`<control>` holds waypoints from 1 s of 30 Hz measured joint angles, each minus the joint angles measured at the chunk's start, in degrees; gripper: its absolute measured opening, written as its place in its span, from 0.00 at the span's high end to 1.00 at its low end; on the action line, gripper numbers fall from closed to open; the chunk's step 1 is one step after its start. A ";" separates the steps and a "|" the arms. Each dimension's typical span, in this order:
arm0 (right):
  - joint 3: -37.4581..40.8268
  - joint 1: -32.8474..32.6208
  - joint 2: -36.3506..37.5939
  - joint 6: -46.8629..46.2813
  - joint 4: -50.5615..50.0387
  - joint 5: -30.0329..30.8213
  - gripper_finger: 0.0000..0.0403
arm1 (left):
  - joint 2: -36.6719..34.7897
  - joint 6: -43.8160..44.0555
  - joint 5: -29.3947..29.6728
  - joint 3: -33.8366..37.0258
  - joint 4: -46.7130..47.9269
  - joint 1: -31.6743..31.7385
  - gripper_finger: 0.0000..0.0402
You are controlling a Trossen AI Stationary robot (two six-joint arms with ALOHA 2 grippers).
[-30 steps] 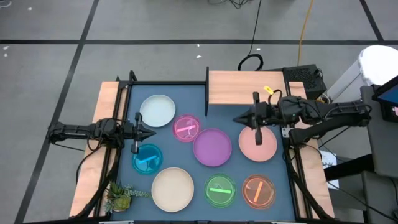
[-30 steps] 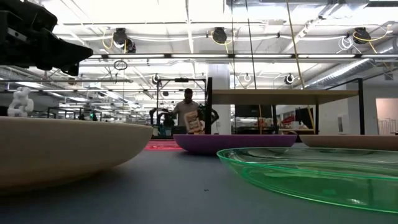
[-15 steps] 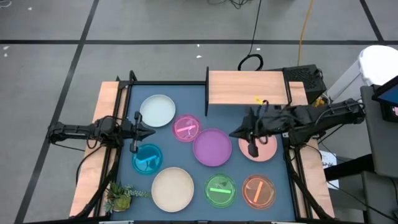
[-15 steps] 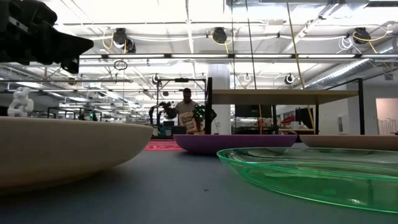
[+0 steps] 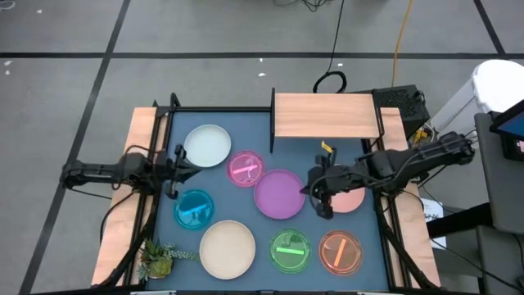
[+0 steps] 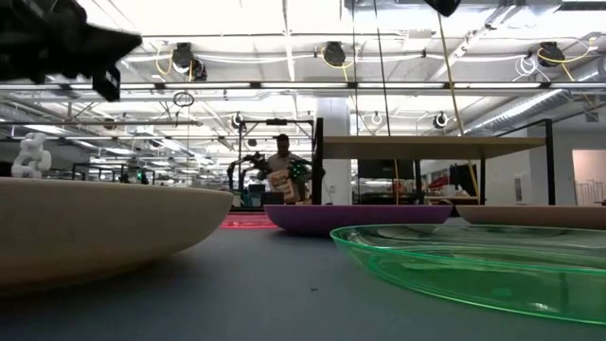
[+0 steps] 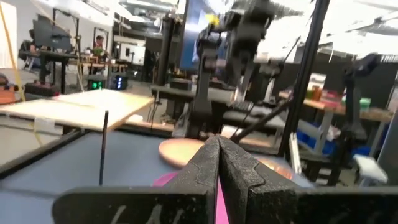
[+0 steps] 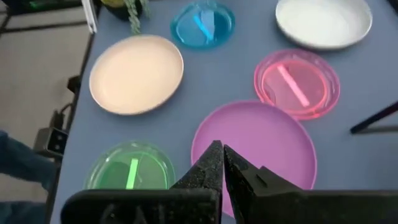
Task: Place and stack plates onto a shelf
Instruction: Put the large light orange plate on the shelf
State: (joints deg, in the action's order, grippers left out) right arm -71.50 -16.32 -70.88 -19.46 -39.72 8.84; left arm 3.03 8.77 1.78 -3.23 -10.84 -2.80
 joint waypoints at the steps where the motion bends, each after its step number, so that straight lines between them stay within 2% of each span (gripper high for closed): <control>1: 0.00 0.00 -0.24 -0.10 -0.18 -0.03 1.00 | 0.65 -0.05 0.00 -1.66 0.56 -0.06 0.96; 14: 0.00 0.09 -3.07 -0.90 -3.83 -0.02 1.00 | 18.55 -5.73 1.40 -32.56 18.54 -0.18 0.96; 21: 0.00 -0.04 -3.10 -3.62 -5.09 -0.04 1.00 | 31.05 -1.79 4.31 -48.38 29.86 -0.18 0.96; 26: 0.10 -0.27 -3.08 -11.58 -10.74 -0.04 1.00 | 39.42 -2.06 4.26 -55.28 35.43 -0.22 0.96; 30: 2.93 -0.31 -2.67 -20.66 -11.11 -0.12 1.00 | 44.34 1.00 4.24 -56.57 35.54 -0.22 0.96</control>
State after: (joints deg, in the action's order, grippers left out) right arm -68.58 -16.62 -73.54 -40.12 -50.83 8.72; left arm 47.37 9.78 6.02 -59.81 24.70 -3.02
